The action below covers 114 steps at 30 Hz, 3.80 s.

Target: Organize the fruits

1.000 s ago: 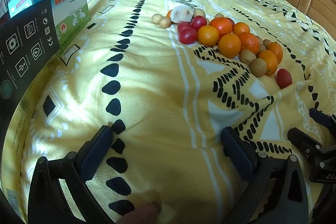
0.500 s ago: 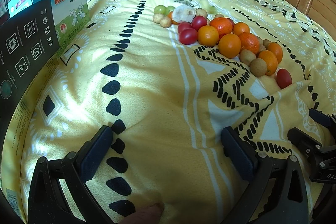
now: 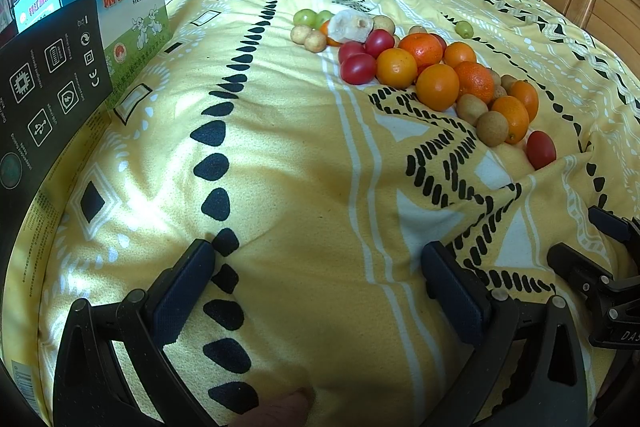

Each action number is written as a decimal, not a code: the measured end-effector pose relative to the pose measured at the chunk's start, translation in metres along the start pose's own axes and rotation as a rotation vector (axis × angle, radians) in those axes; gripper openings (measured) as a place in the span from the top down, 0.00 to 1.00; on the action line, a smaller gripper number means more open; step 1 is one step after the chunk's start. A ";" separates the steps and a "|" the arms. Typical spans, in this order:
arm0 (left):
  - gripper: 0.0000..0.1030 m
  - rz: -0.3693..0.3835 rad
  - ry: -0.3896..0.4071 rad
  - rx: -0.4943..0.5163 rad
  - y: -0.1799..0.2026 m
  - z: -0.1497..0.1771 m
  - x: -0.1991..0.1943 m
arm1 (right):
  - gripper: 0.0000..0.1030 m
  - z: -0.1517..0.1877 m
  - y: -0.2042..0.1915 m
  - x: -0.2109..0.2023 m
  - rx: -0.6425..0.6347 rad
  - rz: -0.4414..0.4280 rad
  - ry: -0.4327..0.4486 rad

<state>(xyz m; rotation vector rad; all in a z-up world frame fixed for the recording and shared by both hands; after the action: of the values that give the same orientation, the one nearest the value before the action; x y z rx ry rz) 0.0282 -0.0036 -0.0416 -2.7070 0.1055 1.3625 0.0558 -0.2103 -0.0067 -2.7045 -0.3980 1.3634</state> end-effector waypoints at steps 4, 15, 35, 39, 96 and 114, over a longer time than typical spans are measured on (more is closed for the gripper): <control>0.00 -0.001 -0.002 0.001 0.001 -0.002 -0.001 | 0.00 0.001 -0.004 0.002 -0.008 0.018 0.002; 0.00 -0.001 0.000 0.003 0.002 -0.001 -0.001 | 0.00 0.002 -0.001 -0.001 -0.037 -0.009 0.027; 0.00 0.025 0.005 -0.008 -0.001 -0.001 -0.004 | 0.00 0.001 -0.003 -0.002 -0.041 0.002 0.020; 0.00 0.023 0.003 -0.007 -0.001 -0.001 -0.003 | 0.00 0.002 -0.004 -0.002 -0.041 0.002 0.020; 0.00 0.078 0.042 -0.046 -0.005 0.001 -0.009 | 0.00 0.002 -0.004 -0.002 -0.042 0.002 0.021; 0.00 0.126 0.070 -0.076 -0.009 0.004 -0.011 | 0.00 0.002 -0.004 -0.002 -0.041 0.002 0.020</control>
<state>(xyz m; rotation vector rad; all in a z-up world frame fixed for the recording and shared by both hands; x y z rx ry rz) 0.0197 0.0065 -0.0347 -2.8568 0.2385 1.3289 0.0527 -0.2071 -0.0058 -2.7500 -0.4264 1.3422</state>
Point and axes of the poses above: each gripper's, at about its wrist camera, not at the fingertips, and x roughly the way its jaws point, y to its right, z to its underside, the point moved 5 cm from there along x, roughly the way its jaws point, and after that the axes turned 9 degrees about x, right-handed, at the moved point
